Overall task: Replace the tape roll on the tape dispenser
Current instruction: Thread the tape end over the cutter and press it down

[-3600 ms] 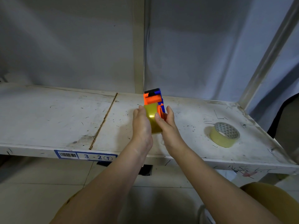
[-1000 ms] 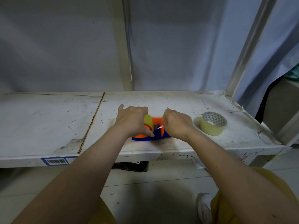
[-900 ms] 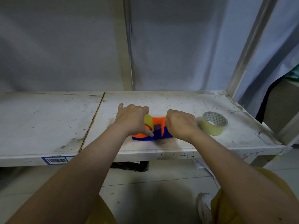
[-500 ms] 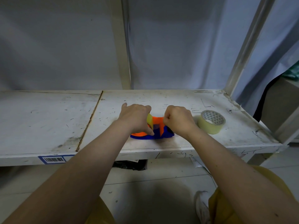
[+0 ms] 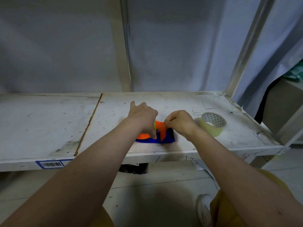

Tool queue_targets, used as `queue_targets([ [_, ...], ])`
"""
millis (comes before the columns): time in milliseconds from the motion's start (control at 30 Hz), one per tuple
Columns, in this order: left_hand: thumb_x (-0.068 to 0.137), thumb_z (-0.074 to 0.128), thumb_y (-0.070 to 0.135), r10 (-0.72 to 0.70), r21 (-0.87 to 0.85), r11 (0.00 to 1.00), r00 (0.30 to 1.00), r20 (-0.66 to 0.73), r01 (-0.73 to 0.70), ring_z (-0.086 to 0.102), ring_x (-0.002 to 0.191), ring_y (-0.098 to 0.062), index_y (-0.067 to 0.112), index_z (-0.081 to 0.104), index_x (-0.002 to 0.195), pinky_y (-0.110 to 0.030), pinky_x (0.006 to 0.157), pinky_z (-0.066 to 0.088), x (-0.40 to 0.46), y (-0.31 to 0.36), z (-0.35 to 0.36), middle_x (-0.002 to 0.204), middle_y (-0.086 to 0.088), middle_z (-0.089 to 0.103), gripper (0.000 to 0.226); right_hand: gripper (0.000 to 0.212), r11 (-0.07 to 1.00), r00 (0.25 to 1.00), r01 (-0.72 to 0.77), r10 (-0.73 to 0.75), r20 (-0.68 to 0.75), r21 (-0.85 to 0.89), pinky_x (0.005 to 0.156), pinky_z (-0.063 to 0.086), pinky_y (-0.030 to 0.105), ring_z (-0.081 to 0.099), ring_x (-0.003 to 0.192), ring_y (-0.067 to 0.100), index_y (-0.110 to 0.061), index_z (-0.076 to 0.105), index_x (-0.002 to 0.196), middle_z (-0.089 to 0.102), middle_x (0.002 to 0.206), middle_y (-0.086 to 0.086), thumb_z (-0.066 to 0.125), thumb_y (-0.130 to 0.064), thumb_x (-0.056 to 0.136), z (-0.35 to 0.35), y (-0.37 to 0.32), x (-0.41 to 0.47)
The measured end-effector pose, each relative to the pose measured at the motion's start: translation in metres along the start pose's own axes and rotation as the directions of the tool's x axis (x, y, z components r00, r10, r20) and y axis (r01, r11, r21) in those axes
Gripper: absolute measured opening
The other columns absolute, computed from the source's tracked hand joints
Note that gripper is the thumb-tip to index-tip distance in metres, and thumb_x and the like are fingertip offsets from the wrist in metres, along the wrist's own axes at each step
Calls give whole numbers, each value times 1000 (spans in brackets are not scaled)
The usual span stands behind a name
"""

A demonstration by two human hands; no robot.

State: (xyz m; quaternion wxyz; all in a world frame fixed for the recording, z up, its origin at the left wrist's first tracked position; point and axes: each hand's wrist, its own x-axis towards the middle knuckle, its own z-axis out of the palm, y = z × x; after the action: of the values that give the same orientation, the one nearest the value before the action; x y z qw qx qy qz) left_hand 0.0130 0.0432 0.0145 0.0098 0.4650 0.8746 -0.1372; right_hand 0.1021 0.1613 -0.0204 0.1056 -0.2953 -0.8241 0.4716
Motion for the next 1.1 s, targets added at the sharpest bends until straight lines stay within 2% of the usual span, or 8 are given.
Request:
queue_targets([
  [133,64,75,58,-1,-42,999,1000,15,1,51,108,-23,22,53,101,-41,93,34,2,1,-3,98,1,59,56,44,988,989,-143,144,-18,50,71,46,32,50,87,22,-16,44,103,50,92,4,74,-6,71,0,6,1],
  [267,62,77,56,-16,-110,994,999,36,19,50,92,-20,21,54,106,-34,72,37,2,-3,-4,106,1,61,61,52,970,977,-215,213,32,110,65,43,29,48,92,24,-6,47,118,48,104,10,71,0,72,1,8,3],
  [433,60,78,57,-11,-132,991,999,38,16,50,92,-19,24,53,113,-33,68,38,1,-7,-3,108,2,61,67,23,952,952,-296,287,107,80,44,29,25,36,54,18,-6,51,84,43,68,9,66,8,73,-2,10,6],
  [633,61,79,56,4,-179,984,999,48,5,50,95,-20,25,52,114,-34,69,40,0,-11,-1,113,1,60,67,30,927,924,-370,359,136,66,36,29,22,36,48,14,-1,54,103,45,66,10,63,7,75,-4,14,13],
  [833,61,78,58,-6,-195,981,997,73,20,52,101,-22,27,50,116,-34,69,41,1,-14,-3,118,1,59,70,23,936,935,-345,338,112,61,54,29,32,32,52,17,-7,42,81,38,63,8,60,6,75,-22,25,13],
  [933,60,78,59,-2,-174,985,997,72,15,48,96,-20,27,50,116,-34,68,41,1,-14,-4,118,2,60,70,33,958,959,-270,260,111,94,67,41,31,45,75,23,-11,42,103,47,86,11,60,4,80,-22,31,9],
  [1000,60,77,61,-3,-169,985,997,77,16,50,99,-21,28,50,117,-34,69,41,1,-15,-4,119,2,59,71,33,974,975,-206,197,101,94,63,39,24,42,88,24,-11,42,106,44,94,7,60,2,81,-19,33,7],
  [1100,60,76,63,-6,-144,989,997,81,17,48,97,-21,28,51,117,-35,73,40,1,-16,-6,119,2,59,72,29,987,987,-154,151,53,40,55,31,23,42,81,18,-11,43,101,41,84,0,59,1,82,-23,35,6],
])
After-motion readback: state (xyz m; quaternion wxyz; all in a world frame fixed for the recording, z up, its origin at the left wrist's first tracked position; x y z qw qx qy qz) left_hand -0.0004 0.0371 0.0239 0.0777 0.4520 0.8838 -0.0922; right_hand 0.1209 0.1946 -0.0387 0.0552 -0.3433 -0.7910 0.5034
